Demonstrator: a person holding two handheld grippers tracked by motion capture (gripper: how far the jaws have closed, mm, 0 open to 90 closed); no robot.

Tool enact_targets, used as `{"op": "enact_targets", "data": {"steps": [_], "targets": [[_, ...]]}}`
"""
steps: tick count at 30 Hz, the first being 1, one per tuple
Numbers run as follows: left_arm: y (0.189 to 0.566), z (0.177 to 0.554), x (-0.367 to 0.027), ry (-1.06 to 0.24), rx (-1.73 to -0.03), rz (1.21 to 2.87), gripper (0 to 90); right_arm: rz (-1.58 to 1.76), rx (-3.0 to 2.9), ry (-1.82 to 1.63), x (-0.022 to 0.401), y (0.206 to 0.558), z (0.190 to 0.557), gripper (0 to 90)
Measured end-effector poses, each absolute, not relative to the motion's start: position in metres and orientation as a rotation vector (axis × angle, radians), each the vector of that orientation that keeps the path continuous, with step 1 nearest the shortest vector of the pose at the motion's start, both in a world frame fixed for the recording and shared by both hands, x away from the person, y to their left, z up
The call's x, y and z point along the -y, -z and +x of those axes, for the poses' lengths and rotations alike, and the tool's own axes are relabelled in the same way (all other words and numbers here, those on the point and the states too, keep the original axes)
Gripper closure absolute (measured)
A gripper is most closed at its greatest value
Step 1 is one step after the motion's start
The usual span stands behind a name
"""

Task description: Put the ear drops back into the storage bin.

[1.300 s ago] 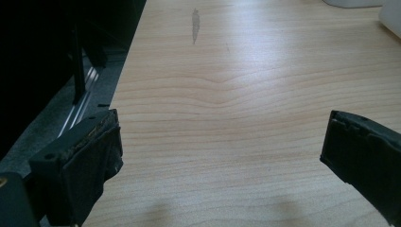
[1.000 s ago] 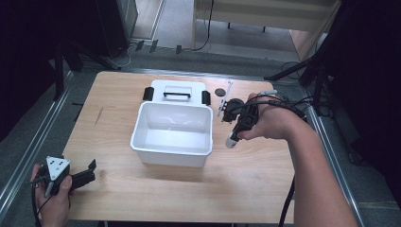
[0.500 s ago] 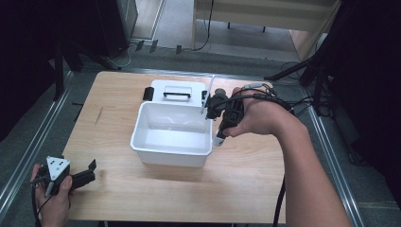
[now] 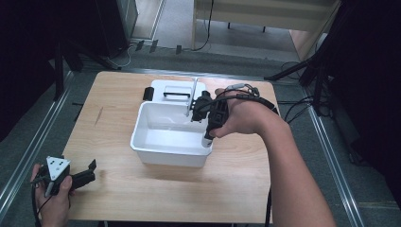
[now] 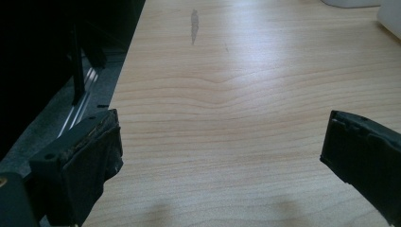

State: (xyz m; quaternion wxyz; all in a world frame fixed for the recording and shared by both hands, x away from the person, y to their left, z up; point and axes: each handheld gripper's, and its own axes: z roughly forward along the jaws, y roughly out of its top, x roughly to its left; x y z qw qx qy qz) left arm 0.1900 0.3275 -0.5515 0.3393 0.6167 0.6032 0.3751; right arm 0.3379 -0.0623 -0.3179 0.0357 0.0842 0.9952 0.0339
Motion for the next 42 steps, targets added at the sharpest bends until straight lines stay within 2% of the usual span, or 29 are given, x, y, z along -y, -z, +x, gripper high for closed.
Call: {"op": "enact_targets", "data": {"steps": [13,42], "targets": [[0.551,0.190,-0.327,-0.975,-1.571,1.606,0.0,0.191,-3.070,-0.048,0.045,0.344,0.340,72.1],[0.552,0.190,-0.327,-0.977,-1.571,1.602,0.0,0.084,-3.101,-0.034,0.038,0.409,0.346,72.1]]}}
